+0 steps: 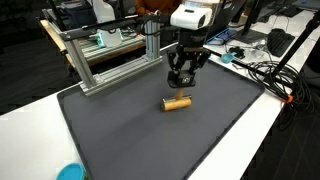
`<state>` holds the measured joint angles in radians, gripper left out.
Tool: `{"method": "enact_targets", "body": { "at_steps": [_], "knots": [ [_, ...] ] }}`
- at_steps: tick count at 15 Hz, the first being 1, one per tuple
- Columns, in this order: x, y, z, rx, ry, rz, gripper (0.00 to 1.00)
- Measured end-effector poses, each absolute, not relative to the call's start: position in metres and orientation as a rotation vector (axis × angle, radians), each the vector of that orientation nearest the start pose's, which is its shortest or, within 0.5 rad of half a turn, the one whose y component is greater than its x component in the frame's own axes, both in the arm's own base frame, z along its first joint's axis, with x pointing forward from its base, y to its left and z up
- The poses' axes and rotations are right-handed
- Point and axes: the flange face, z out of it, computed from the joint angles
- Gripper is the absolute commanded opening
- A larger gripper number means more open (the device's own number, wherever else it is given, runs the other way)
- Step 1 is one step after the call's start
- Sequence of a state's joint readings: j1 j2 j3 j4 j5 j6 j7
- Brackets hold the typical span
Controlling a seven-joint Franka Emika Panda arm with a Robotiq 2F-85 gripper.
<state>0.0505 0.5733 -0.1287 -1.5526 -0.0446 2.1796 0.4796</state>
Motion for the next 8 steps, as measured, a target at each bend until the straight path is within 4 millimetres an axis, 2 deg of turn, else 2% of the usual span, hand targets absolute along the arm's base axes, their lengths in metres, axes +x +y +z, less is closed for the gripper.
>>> {"method": "enact_targets", "body": {
  "at_steps": [8],
  "knots": [
    [0.711, -0.062, 0.318, -3.11, 0.954, -0.162, 0.21]
  ]
}}
